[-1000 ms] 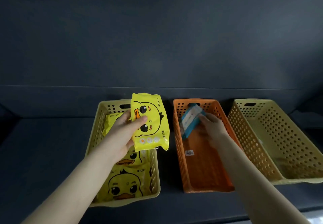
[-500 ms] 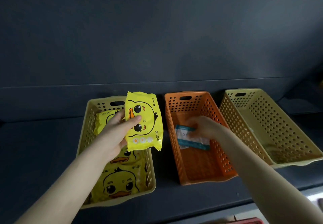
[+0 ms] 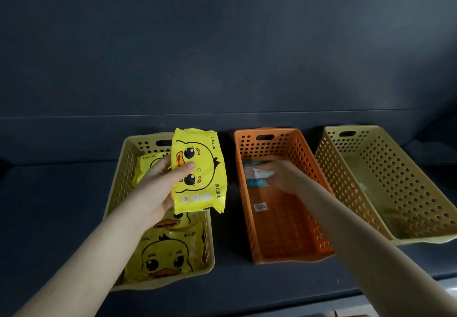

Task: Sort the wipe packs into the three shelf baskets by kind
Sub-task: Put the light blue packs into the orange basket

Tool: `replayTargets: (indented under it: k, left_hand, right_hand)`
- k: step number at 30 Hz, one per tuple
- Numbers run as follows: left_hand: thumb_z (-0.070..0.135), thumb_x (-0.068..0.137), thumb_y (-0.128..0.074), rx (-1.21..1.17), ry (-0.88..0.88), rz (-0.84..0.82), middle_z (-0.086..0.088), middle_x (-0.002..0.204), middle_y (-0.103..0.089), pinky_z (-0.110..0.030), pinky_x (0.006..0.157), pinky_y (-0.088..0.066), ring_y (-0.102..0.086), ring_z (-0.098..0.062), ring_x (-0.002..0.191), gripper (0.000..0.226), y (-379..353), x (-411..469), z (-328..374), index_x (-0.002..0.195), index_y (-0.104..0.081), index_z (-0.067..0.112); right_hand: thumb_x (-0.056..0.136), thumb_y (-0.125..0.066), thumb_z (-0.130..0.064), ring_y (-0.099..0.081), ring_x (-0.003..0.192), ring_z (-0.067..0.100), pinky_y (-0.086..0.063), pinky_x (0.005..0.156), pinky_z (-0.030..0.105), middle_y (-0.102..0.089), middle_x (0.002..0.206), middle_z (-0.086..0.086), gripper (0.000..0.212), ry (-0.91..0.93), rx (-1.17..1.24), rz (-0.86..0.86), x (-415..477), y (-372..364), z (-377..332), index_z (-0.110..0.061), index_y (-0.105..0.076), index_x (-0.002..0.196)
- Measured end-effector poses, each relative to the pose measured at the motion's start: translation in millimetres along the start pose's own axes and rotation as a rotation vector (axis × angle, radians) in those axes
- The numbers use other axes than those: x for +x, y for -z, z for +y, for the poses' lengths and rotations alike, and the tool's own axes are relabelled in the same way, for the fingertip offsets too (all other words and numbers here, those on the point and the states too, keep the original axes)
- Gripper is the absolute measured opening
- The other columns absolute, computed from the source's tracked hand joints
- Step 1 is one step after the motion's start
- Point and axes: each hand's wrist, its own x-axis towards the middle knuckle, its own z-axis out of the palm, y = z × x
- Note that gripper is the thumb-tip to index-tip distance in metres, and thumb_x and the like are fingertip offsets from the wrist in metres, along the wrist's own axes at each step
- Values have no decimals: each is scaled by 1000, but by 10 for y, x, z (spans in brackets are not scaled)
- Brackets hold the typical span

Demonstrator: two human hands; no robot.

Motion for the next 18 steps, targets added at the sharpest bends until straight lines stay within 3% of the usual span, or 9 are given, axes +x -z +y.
replayTargets:
  k: [5,10,13,15,18]
  left_hand:
    - [20,80,-70,-31,1,37,-1,108,-73,-45,83,-55,-68,-25,103,35,33,11,-6,114,-65,24]
    - [49,88,-55,-35,49,67,-4,109,-73,-46,84,-55,-69,-26,101,40,32,11,36,121,-61,25]
    - [46,91,-54,-60,31,83,-5,110,-72,-47,85,-55,-69,-26,101,40,57,-31,64,123,-59,22]
    - [39,92,-56,-101,-17,97,-6,112,-71,-48,90,-52,-69,-26,102,38,95,-88,89,125,-58,19]
    - [31,93,-55,-123,-89,100,-5,115,-70,-47,101,-46,-66,-24,108,36,181,-210,139,126,-58,18]
  right_hand:
    - [90,-58,-4,-37,134,18,-39,107,32,-36,150,-3,49,20,112,-13,106,-14,76,-23,-52,135]
    - [90,-62,-15,-51,122,16,-47,95,28,-49,142,1,48,2,182,43,120,57,36,-23,-50,136]
    - [90,-65,-27,-58,115,11,-46,98,27,-62,128,-2,38,90,389,207,-3,252,-185,-18,-61,127]
    - [92,-62,-24,-64,106,9,-51,94,26,-69,115,1,25,157,610,287,-172,373,-468,-15,-67,115]
    - [96,-56,-21,-69,95,13,-56,80,20,-70,107,10,12,222,923,193,-453,400,-1017,-19,-66,102]
